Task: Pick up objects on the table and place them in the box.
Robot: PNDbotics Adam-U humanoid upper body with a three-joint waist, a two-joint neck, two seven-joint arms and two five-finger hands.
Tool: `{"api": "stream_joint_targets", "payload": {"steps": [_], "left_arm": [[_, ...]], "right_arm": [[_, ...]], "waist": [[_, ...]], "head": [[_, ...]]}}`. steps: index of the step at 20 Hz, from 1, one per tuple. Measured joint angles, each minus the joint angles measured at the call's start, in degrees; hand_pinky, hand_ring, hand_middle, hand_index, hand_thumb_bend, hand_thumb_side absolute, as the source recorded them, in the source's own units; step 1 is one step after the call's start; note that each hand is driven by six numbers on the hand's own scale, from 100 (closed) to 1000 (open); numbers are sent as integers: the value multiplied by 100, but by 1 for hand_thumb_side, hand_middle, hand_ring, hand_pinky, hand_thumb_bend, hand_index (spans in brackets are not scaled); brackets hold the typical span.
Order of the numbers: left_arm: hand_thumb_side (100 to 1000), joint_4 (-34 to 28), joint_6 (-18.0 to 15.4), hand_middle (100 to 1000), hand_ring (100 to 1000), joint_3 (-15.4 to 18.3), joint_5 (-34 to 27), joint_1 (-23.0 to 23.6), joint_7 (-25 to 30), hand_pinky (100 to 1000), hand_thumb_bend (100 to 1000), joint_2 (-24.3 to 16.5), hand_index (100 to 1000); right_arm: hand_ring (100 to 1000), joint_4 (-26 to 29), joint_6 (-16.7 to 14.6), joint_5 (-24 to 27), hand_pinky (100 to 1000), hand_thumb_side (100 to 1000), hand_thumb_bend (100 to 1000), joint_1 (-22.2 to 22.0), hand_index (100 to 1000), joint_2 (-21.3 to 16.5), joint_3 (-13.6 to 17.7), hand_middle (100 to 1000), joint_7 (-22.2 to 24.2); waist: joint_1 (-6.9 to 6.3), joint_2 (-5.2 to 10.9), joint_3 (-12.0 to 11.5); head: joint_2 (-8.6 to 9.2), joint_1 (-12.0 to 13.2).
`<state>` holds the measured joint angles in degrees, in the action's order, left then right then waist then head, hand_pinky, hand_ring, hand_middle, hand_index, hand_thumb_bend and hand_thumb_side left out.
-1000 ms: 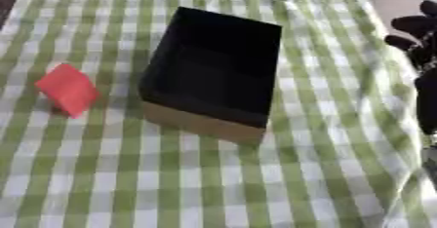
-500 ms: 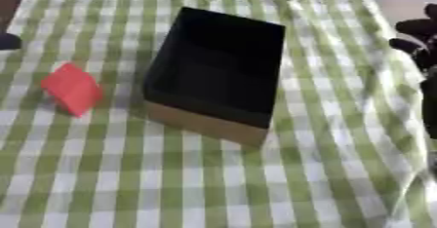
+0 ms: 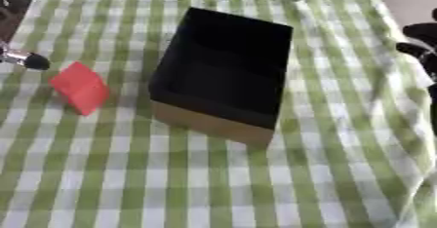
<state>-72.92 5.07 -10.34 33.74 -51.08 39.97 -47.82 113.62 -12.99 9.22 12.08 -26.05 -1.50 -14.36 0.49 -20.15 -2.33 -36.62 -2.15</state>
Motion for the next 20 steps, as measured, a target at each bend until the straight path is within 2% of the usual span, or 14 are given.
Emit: {"api": "stream_joint_targets", "payload": {"steps": [3, 8, 12, 20], "left_arm": [[692, 51, 173, 899, 894, -27, -310, -92, 241, 838, 955, 74, 1000], [690, 35, 306, 877, 890, -82, -497, -190, 450, 842, 975, 140, 1000], [737, -32, 356, 860, 889, -207, -519, -235, 626, 833, 1000, 152, 1000], [767, 90, 367, 821, 873, -537, 52, -315, 872, 788, 1000, 276, 1000]], "right_arm": [[817, 0, 25, 0, 769, 701, 100, -1, 860, 0, -13, 685, 2], [817, 0, 59, 0, 769, 700, 100, -2, 861, 1, -30, 685, 7], [817, 0, 74, 0, 770, 700, 100, -2, 861, 2, -30, 683, 7], [816, 0, 95, 7, 771, 698, 100, -2, 859, 2, -31, 681, 25]], "waist": [[-5, 0, 8], [-36, 0, 9], [-37, 1, 10], [-85, 42, 3]], "head": [[0, 15], [0, 27], [-1, 42], [-7, 56]]}}
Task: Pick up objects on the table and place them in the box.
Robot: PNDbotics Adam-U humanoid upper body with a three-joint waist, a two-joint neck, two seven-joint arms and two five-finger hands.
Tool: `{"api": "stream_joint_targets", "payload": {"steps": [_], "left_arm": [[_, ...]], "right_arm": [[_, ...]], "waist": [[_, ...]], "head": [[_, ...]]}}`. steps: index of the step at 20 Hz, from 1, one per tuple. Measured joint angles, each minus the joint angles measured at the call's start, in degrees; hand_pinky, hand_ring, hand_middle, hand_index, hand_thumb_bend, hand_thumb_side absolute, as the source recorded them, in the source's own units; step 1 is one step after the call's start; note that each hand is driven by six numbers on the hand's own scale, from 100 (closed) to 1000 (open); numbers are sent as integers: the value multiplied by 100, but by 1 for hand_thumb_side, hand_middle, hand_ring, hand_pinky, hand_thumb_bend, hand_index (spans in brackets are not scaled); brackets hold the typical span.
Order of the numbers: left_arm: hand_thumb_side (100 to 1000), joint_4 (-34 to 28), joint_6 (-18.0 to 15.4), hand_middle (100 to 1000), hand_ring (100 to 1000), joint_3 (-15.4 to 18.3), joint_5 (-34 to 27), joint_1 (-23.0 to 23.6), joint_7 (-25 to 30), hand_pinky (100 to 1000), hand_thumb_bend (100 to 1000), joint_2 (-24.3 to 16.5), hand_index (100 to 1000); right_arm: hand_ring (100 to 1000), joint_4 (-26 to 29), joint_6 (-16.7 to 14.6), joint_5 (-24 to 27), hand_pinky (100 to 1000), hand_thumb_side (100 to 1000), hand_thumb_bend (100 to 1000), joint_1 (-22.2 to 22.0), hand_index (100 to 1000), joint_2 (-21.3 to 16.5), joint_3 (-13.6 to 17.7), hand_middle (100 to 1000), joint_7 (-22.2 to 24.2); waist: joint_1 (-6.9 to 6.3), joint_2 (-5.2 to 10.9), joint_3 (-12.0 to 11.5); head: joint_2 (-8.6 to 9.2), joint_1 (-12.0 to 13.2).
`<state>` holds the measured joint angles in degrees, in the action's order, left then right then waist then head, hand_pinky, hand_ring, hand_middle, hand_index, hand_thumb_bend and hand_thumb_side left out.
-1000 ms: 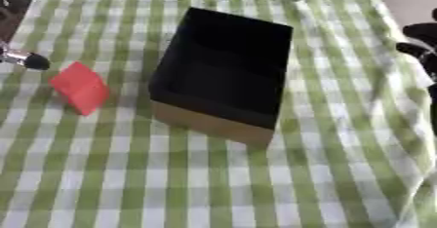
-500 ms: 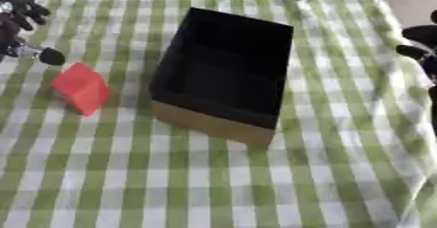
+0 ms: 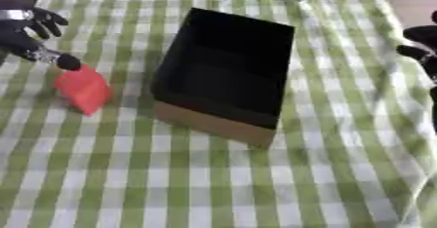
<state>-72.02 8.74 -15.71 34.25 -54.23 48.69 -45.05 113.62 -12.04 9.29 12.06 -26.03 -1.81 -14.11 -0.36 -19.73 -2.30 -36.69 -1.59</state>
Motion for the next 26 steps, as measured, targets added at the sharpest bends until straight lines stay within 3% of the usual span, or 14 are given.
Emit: {"api": "stream_joint_targets", "payload": {"steps": [8, 26], "left_arm": [[801, 295, -107, 845, 875, -164, 362, 5, 58, 786, 1000, 75, 991], [823, 563, -168, 815, 851, -428, 383, -15, 297, 782, 1000, 279, 953]], "right_arm": [[816, 0, 45, 12, 772, 696, 100, -3, 859, 2, 0, 681, 16], [817, 0, 129, 12, 775, 691, 100, -31, 860, 28, 0, 681, 20]], "waist": [[-22, 1, -5], [-56, 1, -12]], "head": [[-5, 20], [-105, 111]]}}
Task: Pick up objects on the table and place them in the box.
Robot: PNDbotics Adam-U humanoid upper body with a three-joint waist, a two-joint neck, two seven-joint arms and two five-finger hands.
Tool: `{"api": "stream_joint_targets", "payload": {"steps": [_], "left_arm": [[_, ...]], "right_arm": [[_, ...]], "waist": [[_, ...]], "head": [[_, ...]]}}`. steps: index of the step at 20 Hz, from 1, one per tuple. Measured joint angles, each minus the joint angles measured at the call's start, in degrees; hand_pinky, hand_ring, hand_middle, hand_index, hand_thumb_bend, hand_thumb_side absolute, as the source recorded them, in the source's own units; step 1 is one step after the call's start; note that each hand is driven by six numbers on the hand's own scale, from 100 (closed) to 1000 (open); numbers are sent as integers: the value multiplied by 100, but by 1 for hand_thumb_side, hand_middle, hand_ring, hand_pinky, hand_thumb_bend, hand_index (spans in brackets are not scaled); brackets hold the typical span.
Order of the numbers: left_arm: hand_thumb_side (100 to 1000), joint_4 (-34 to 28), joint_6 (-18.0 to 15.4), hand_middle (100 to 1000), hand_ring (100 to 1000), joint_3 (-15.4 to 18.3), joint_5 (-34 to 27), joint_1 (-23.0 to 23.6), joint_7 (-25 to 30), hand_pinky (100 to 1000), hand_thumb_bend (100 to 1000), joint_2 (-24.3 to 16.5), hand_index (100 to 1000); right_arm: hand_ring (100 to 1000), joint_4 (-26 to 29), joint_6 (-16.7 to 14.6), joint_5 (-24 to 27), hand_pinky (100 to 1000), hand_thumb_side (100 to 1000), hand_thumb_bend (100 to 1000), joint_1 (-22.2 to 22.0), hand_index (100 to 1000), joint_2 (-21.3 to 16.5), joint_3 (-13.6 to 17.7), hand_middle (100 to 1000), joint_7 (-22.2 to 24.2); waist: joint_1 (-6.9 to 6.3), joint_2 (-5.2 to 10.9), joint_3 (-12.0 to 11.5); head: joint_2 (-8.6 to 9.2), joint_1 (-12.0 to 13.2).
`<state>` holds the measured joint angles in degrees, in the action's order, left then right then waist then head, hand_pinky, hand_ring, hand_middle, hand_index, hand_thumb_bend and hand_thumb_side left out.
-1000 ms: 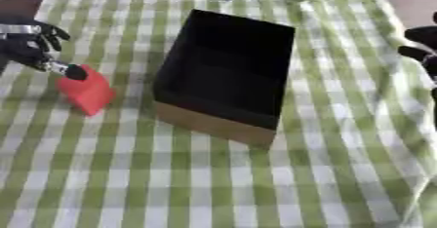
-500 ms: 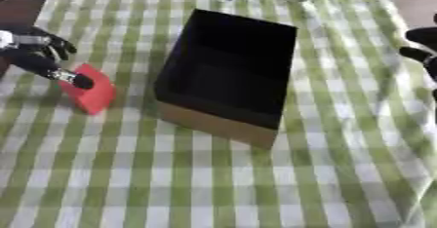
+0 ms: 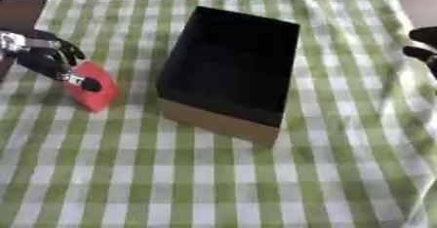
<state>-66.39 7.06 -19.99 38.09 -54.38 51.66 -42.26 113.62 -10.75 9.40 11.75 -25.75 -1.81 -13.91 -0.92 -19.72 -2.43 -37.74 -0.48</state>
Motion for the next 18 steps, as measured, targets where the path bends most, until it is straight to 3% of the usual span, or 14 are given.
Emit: {"api": "stream_joint_targets", "payload": {"steps": [6, 9, 14, 18], "left_arm": [[805, 88, -12, 787, 835, -5, 37, -2, 12, 771, 995, 46, 936], [747, 104, -57, 716, 790, -8, 81, -2, 16, 746, 838, 71, 860], [708, 94, -133, 485, 596, -23, 176, -3, -10, 669, 642, 93, 637], [679, 29, -102, 414, 517, -23, 197, -3, -133, 612, 390, 94, 558]], "right_arm": [[817, 0, 25, 0, 775, 689, 100, 0, 861, 28, 0, 680, 0], [818, 0, 35, 0, 776, 688, 100, 0, 861, 29, 0, 680, -4], [818, 0, 50, 0, 776, 687, 100, -17, 862, 36, 0, 680, -3], [819, 0, 60, 0, 777, 687, 100, -21, 862, 37, 0, 680, -13]], "waist": [[-2, 0, 13], [-2, 0, 16], [-2, 0, 21], [-2, 0, 26]], "head": [[-46, 33], [-50, 35], [-52, 37], [-52, 37]]}}
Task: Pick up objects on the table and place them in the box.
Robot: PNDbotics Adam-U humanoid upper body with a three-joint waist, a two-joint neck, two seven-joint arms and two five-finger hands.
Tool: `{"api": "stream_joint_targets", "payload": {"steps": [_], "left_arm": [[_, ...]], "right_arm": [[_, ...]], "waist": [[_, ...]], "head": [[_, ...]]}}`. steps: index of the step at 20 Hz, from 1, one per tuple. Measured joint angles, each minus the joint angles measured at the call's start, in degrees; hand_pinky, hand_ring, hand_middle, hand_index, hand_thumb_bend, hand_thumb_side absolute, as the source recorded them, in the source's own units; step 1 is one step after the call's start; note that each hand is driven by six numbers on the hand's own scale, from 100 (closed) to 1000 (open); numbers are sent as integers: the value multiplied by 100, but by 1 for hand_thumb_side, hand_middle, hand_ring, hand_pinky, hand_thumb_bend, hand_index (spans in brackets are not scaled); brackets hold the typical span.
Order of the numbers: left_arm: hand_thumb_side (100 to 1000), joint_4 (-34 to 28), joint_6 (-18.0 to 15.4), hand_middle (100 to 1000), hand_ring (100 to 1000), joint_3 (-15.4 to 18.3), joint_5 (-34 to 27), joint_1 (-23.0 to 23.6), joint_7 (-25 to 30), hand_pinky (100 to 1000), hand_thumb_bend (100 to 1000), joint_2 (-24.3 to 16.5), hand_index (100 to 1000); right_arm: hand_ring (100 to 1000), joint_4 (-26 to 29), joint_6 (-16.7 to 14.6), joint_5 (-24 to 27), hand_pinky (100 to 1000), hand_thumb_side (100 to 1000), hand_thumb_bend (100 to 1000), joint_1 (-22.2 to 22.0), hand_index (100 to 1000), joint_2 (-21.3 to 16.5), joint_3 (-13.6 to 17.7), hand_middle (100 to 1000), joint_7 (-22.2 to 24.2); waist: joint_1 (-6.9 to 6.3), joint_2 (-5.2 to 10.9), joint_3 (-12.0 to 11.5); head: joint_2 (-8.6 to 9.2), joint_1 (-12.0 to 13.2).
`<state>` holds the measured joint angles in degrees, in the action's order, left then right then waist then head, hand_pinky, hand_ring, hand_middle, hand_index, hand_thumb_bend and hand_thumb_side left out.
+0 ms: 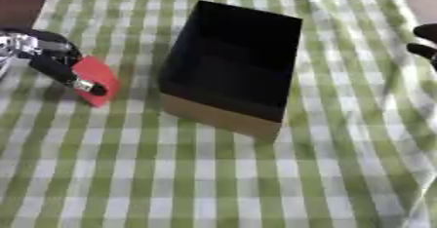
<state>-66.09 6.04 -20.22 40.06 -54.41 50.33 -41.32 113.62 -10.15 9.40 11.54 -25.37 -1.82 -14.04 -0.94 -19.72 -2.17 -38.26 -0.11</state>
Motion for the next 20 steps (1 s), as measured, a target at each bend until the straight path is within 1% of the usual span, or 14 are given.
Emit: {"api": "stream_joint_targets", "payload": {"steps": [2, 6, 7, 9, 14, 17, 20], "left_arm": [[655, -63, 49, 400, 505, 1, 17, -4, -107, 601, 335, 0, 538], [581, -159, 122, 398, 501, 2, 47, -10, -270, 600, 203, -1, 535], [574, -183, 128, 397, 500, 2, 51, -10, -285, 600, 188, -1, 534], [547, -251, 133, 388, 493, 10, 52, -11, -309, 602, 109, -2, 525], [459, -634, 187, 384, 486, 213, -36, -171, -413, 620, 100, -2, 521], [441, -874, 259, 381, 483, 351, -129, -349, -513, 619, 100, 8, 512], [433, -1093, 320, 369, 469, 433, -138, -522, -707, 610, 100, 115, 487]], "right_arm": [[819, 0, 8, 0, 777, 687, 100, -1, 862, 5, 0, 680, -6], [819, 0, 11, -1, 778, 688, 100, -2, 862, 40, 0, 680, -8], [819, 0, 11, -1, 778, 688, 100, -2, 862, 40, 0, 680, -8], [819, 0, 11, -1, 778, 688, 100, -3, 862, 40, 0, 680, -8], [818, 0, 2, 0, 777, 692, 100, 4, 861, 40, 0, 680, -7], [817, 0, -44, 8, 776, 695, 100, 36, 861, 31, 0, 680, 0], [816, 0, -111, 34, 775, 697, 100, 105, 860, -21, 0, 681, 3]], "waist": [[0, 0, 0], [0, 0, 0], [0, 0, 0], [0, 0, 0], [0, 0, 0], [0, 0, 10], [0, 0, 26]], "head": [[0, 0], [0, -2], [0, -3], [2, -5], [9, -10], [11, -11], [11, -29]]}}
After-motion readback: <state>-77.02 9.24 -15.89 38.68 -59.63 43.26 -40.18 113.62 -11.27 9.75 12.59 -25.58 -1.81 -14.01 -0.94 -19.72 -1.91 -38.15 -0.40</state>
